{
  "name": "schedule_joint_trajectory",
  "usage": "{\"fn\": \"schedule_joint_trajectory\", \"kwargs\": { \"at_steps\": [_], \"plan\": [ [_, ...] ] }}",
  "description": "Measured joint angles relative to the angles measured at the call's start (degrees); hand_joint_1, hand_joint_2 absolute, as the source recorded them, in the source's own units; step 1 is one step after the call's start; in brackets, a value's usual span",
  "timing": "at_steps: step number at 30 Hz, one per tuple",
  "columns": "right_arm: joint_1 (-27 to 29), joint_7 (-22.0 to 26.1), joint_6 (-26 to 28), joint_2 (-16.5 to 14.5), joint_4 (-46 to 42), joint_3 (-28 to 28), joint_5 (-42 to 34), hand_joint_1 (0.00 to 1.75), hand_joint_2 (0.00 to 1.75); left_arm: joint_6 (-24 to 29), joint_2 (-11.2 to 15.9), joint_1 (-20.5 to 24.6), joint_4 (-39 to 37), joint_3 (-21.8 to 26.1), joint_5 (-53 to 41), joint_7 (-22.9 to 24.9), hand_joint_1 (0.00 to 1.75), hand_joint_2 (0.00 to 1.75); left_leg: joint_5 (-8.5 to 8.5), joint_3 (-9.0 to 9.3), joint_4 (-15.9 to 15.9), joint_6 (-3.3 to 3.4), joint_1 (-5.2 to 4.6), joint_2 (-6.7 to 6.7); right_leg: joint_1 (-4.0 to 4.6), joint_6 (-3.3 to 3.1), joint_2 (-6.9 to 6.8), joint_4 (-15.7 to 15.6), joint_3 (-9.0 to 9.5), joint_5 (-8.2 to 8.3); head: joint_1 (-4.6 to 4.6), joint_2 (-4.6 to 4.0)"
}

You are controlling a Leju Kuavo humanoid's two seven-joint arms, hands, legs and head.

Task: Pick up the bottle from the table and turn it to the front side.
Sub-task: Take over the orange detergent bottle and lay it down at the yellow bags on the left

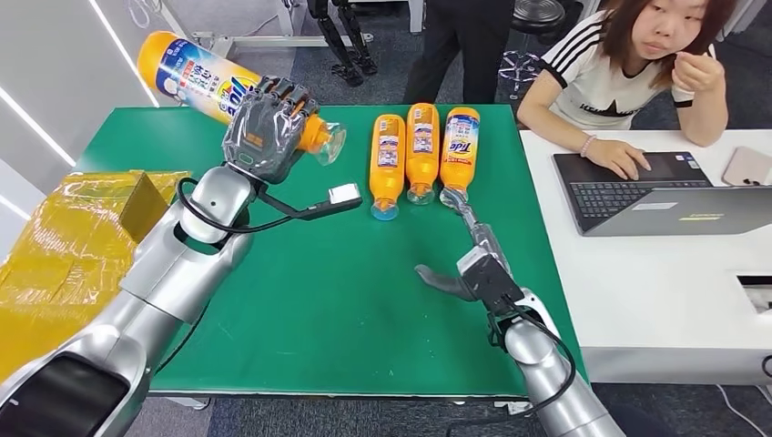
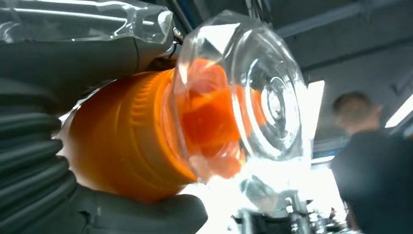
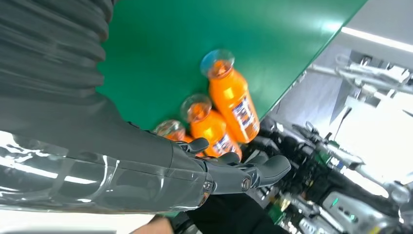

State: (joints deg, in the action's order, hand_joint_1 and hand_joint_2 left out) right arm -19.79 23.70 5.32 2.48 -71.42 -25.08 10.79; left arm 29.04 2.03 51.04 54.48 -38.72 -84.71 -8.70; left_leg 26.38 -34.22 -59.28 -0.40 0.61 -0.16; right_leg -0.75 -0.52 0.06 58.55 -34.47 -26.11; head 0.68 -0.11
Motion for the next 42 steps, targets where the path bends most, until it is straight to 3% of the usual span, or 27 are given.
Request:
{"fn": "schedule_joint_trajectory", "kwargs": {
  "at_steps": [6, 12, 18, 25, 33, 42],
  "plan": [
    [4.2, 0.4, 0.9, 2.5, -4.5, 2.7, -0.2, 0.00, 1.75, -0.5, 4.9, -0.9, -4.3, -0.2, -0.9, 1.1, 1.75, 1.75, 0.00, 0.03, 0.1, -0.01, 0.01, 0.08, 0.00, -0.01, 0.07, 0.0, 0.02, 0.00, 0.01, 0.00],
    [7.3, 0.5, -0.1, 3.6, -6.7, 5.5, 0.0, 0.00, 1.75, 1.0, 12.5, -8.0, -6.5, 1.3, 0.3, 2.8, 1.75, 1.75, 0.04, 0.09, 0.1, -0.07, 0.02, 0.35, 0.00, -0.03, 0.35, 0.0, -0.05, -0.01, 0.02, 0.00],
    [8.0, 0.9, -0.6, 3.9, -6.8, 6.5, 0.0, 0.00, 1.75, -0.8, 18.4, -20.0, -1.2, 8.1, -1.1, 3.9, 1.75, 1.75, 0.07, 0.06, 0.2, -0.10, 0.02, 0.44, 0.02, -0.04, 0.44, 0.0, -0.13, -0.03, 0.01, 0.00],
    [8.9, 0.4, -1.5, 4.2, -8.2, 7.9, -0.8, 0.00, 1.75, -3.0, 23.9, -27.8, 7.5, 17.4, 3.0, 1.9, 1.75, 1.75, 0.06, 0.04, 0.2, -0.10, 0.02, 0.38, 0.02, -0.03, 0.37, 0.0, -0.11, -0.03, 0.00, 0.00],
    [10.5, 0.3, -2.3, 4.4, -11.4, 8.9, -0.5, 0.00, 1.75, -6.2, 25.4, -32.8, 13.7, 22.5, 9.0, -2.3, 1.75, 1.75, 0.06, 0.04, 0.1, -0.10, 0.02, 0.35, 0.02, -0.03, 0.32, 0.0, -0.11, -0.02, 0.01, 0.00],
    [11.3, -0.1, -2.5, 4.5, -13.8, 9.0, 0.2, 0.00, 1.75, -10.3, 22.8, -32.7, 14.0, 22.4, 14.1, -5.0, 1.75, 1.75, 0.06, 0.04, 0.1, -0.10, 0.02, 0.34, 0.01, -0.03, 0.31, 0.0, -0.10, -0.01, 0.01, 0.00]
  ]
}}
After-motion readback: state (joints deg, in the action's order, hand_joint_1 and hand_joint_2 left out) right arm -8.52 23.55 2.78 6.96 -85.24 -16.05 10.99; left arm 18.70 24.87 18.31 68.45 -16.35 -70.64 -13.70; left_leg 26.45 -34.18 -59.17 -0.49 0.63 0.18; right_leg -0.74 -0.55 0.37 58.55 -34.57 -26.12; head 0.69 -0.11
